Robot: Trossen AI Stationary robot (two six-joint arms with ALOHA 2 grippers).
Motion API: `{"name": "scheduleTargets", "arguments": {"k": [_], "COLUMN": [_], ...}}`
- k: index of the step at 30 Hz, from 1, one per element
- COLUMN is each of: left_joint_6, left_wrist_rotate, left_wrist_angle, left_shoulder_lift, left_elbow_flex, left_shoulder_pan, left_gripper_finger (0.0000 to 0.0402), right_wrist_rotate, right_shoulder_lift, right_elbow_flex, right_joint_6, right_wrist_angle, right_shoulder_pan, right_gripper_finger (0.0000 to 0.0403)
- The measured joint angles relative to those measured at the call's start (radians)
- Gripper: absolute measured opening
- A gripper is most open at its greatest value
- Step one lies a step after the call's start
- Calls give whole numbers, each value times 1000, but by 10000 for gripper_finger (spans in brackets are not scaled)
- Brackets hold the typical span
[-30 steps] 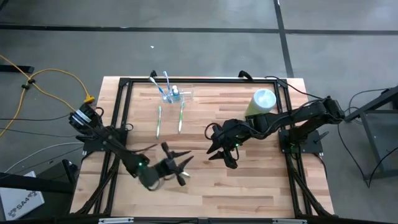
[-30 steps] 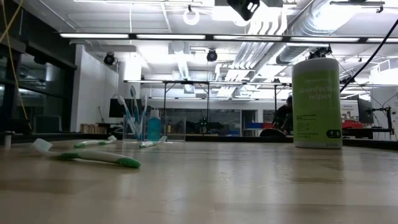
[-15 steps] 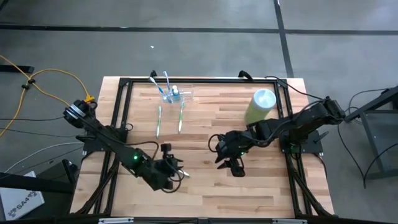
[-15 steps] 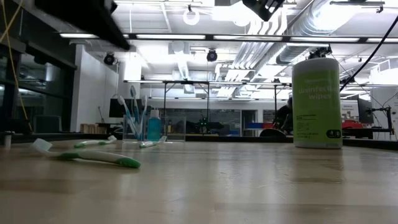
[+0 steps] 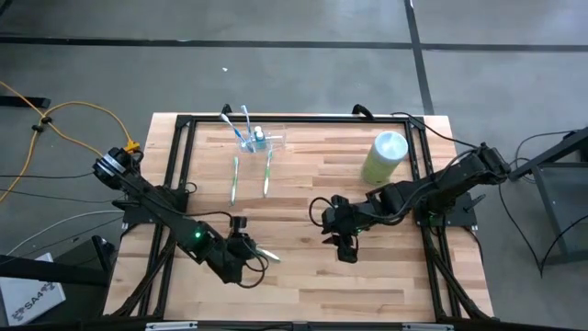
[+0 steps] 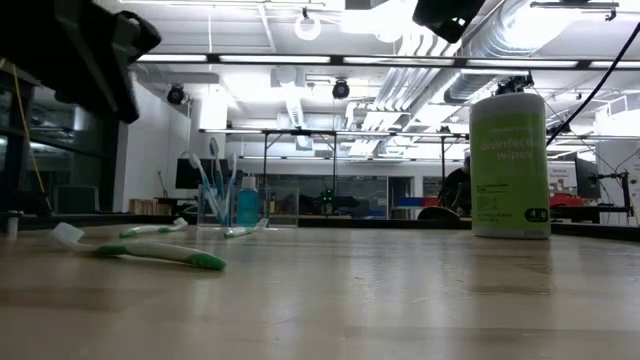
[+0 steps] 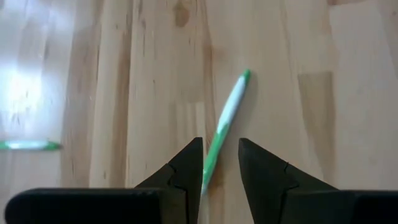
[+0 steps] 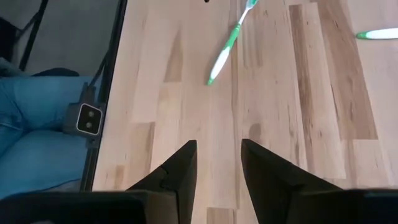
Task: Pick & Place toothbrushing station
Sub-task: Put the bottom green toothbrush into the right section of the transparent organizer
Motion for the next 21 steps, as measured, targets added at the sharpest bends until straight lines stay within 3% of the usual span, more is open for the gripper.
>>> {"name": "scheduleTargets", "arguments": {"k": [6,21], "left_joint_6": [-78,-84], "left_wrist_rotate": [-6,36], "left_wrist_angle": [-40,-48], "left_shoulder_lift": [5,5], "left_elbow_flex": [-32,-105], "left_shoulder_pan": [-44,-62], "left_gripper_finger": [97,97], "right_wrist_rotate": [10,10], "right_shoulder_lift": [0,13], "right_elbow_flex": [0,0], "right_joint_6": [2,2], "right_wrist_angle": [9,88], "right_shoulder_pan": [4,3], "right_gripper_finger": [116,116]}}
